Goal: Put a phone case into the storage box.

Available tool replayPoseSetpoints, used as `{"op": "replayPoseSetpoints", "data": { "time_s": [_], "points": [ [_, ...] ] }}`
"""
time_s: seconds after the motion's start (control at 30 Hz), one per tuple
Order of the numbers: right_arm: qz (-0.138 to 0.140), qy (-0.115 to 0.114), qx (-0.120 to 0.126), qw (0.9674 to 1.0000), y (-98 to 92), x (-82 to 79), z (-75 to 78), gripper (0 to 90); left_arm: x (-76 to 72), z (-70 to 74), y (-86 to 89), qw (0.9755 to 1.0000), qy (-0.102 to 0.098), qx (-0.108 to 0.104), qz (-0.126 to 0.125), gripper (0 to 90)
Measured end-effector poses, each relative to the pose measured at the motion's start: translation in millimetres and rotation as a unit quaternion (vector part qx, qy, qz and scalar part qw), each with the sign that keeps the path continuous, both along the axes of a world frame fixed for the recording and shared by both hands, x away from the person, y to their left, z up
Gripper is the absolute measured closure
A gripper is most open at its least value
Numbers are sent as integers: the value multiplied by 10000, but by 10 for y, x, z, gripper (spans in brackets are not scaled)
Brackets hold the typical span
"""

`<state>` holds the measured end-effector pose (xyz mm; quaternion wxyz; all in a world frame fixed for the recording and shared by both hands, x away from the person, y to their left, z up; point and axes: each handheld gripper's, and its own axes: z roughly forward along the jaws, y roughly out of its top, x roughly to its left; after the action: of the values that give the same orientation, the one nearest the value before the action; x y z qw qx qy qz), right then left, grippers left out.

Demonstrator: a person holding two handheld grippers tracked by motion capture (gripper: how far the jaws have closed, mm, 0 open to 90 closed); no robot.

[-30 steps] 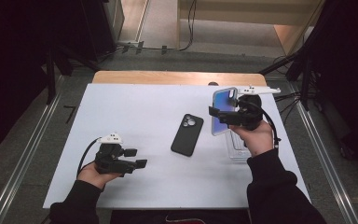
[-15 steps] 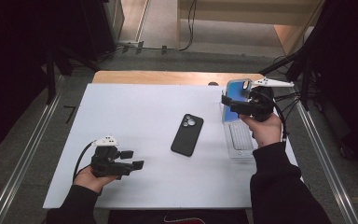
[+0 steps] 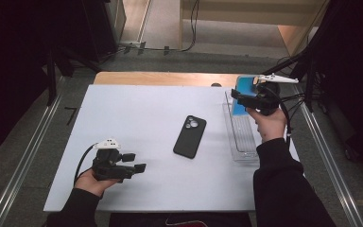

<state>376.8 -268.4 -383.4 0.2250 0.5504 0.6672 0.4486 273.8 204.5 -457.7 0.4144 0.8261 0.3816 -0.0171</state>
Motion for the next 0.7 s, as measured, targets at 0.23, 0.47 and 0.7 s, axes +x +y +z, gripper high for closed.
{"op": "replayPoseSetpoints", "data": {
  "time_s": [0.23,0.47,0.7],
  "points": [
    [-175,121,-9,9998,-52,240,-88,168,16,-12,21,10000,31,-50,61,312],
    [-343,178,-51,9992,-99,447,-116,168,27,-28,20,10000,68,-34,41,312],
    [-465,240,-8,9986,-123,639,-63,168,28,-29,18,10000,71,-41,33,312]
  ]
}}
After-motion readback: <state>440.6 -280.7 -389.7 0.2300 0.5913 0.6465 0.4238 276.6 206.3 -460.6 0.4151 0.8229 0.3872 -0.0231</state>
